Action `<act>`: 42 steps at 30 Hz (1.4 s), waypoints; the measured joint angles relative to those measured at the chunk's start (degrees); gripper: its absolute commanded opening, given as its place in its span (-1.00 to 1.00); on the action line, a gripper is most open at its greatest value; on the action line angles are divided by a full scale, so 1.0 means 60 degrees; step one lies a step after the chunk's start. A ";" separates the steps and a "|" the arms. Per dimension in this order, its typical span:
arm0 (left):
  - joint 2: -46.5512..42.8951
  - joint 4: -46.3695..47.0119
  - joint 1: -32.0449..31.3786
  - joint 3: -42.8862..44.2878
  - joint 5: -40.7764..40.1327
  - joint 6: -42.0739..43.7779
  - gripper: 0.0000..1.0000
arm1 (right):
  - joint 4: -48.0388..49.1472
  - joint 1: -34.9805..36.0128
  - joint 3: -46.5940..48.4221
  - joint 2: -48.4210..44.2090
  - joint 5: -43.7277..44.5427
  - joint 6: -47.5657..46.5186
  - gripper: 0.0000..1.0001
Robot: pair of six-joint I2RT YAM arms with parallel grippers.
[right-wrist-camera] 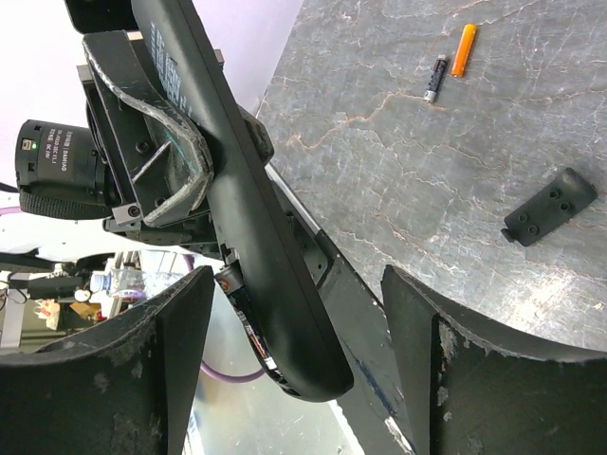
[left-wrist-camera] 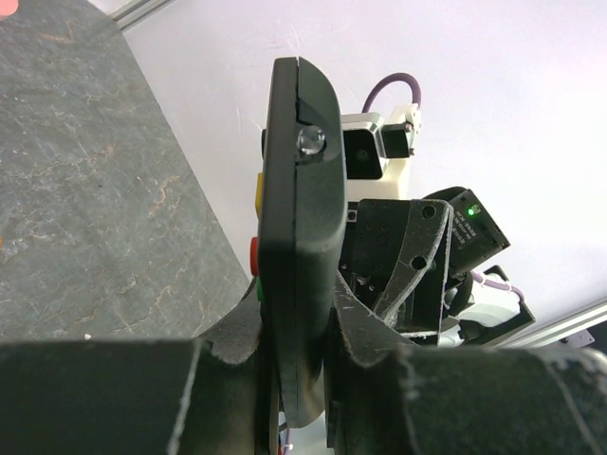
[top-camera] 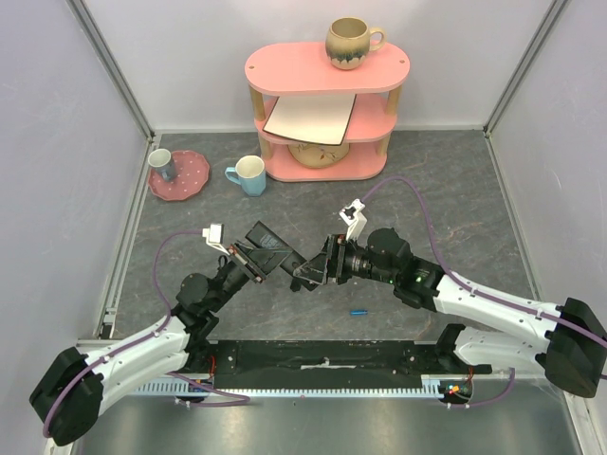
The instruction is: Load the batteries into the remote control
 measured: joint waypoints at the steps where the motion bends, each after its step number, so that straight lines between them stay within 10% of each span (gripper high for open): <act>1: -0.0018 0.0000 0.0000 0.0000 0.0000 0.0000 -0.96 | 0.0036 0.0000 -0.0018 0.0000 0.0000 0.0026 0.65; 12: -0.0040 0.0004 0.0000 -0.0007 0.0000 0.0000 -0.97 | 0.0186 0.0000 -0.0044 -0.0029 0.0022 0.0142 0.72; 42: -0.0313 -0.0036 -0.0004 -0.0102 -0.0248 0.0007 -0.96 | 0.1727 -0.0051 -0.0634 0.0168 -0.0357 0.0761 0.07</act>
